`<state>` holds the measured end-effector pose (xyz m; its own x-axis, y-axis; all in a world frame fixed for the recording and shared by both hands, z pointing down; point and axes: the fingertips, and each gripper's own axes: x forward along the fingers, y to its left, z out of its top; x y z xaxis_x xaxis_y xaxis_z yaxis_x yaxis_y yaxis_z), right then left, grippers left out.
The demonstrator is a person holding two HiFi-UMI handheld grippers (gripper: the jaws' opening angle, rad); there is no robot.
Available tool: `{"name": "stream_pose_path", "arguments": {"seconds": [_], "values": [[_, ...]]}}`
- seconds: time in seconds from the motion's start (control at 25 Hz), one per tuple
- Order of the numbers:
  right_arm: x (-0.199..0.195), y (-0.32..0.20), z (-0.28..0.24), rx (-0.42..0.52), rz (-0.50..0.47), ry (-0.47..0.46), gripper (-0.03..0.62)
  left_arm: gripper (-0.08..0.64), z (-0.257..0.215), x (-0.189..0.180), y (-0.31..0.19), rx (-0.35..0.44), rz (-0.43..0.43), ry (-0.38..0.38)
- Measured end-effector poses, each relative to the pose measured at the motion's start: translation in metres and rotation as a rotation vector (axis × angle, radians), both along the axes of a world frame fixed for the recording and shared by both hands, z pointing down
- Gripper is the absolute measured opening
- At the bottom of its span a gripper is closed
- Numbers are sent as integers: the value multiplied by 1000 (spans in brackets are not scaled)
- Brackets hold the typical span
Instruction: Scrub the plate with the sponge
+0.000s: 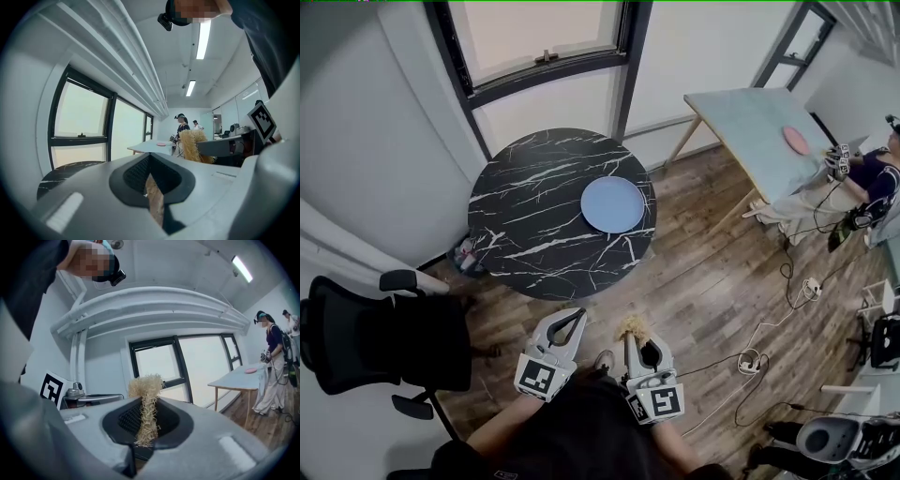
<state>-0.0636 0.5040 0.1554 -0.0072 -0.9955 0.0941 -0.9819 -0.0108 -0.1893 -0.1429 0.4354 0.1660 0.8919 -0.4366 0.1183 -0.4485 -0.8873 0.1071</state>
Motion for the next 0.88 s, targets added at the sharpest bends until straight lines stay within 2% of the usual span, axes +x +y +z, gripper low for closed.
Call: {"name": "stream_pose_path", "arguments": {"seconds": [0.4,0.56,0.72,0.88], "values": [[44,15,11,5,-68,1,40,0,10,26,17,10,-91,-39],[62,11,15,4,-79,3,41,1,19,27,19,-12,-128,-59],[72,0,23,-9,-73,-9,41,2,31,28,9,-43,-143,-70],[77,-27,28,-18,-74,5,41,2,36,37,-23,-49,-145,-57]]}}
